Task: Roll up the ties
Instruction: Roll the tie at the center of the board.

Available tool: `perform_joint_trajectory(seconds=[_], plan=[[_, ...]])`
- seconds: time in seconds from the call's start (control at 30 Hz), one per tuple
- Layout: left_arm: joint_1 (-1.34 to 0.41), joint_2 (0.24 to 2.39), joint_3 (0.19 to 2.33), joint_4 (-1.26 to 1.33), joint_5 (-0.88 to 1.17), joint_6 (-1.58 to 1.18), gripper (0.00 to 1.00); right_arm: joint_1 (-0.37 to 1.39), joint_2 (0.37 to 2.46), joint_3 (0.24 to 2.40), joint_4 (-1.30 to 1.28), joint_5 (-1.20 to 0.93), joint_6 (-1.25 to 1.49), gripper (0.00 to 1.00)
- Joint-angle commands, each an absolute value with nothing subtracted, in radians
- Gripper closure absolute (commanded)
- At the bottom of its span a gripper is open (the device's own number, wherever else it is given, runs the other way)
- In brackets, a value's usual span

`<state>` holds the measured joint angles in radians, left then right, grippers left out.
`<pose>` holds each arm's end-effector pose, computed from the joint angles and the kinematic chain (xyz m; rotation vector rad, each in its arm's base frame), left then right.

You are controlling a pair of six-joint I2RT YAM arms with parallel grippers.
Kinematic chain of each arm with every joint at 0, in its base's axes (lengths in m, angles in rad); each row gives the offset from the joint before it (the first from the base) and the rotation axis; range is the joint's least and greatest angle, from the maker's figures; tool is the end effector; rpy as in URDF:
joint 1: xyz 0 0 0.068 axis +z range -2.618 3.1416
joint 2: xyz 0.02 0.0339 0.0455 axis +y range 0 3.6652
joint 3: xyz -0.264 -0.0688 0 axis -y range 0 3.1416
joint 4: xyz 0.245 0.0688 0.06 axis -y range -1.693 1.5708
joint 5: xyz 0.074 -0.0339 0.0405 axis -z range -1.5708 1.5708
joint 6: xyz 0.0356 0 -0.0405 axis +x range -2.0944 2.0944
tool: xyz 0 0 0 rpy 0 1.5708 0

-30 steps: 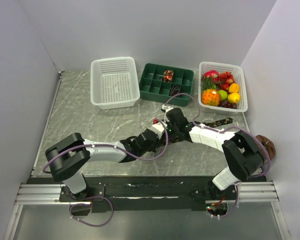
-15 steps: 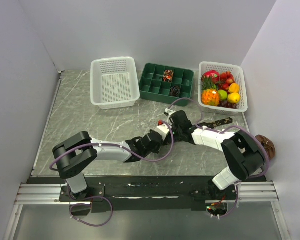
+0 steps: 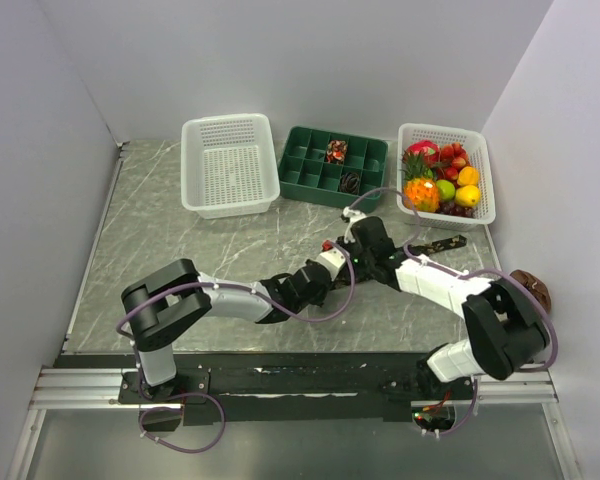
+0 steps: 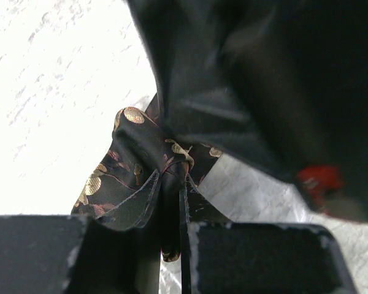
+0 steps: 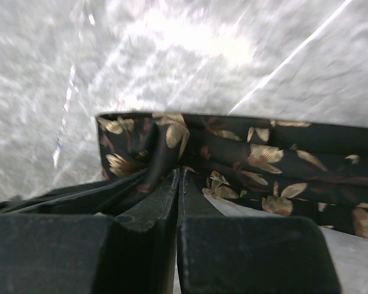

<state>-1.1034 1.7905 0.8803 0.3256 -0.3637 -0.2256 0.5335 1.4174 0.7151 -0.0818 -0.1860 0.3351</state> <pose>0.1756 -0.3199 0.1553 0.7139 2.0157 -0.3971 0.2400 0.1494 0.1850 -0.3341 2.4077 0.6296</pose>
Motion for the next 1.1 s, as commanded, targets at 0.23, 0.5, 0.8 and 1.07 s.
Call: perform_joint_trajectory(seconds=[0.23,0.5,0.8,1.07], plan=[[-1.111,1.827,0.893,0.371,-0.295,-0.239,0.59,0.416,1.379,0.612,0.159,-0.452,0.373,0.96],[-1.111,1.838,0.888,0.383,-0.276,-0.247,0.5,0.362,1.364,0.574,0.267,-0.595,0.388,0.96],[-1.111,1.868,0.913,0.379,-0.227,-0.245,0.5,0.347,1.482,0.623,0.296,-0.761,0.368,0.96],[-1.109,1.881,0.914,0.379,-0.224,-0.252,0.51,0.348,1.612,0.698,0.17,-0.733,0.328,0.97]])
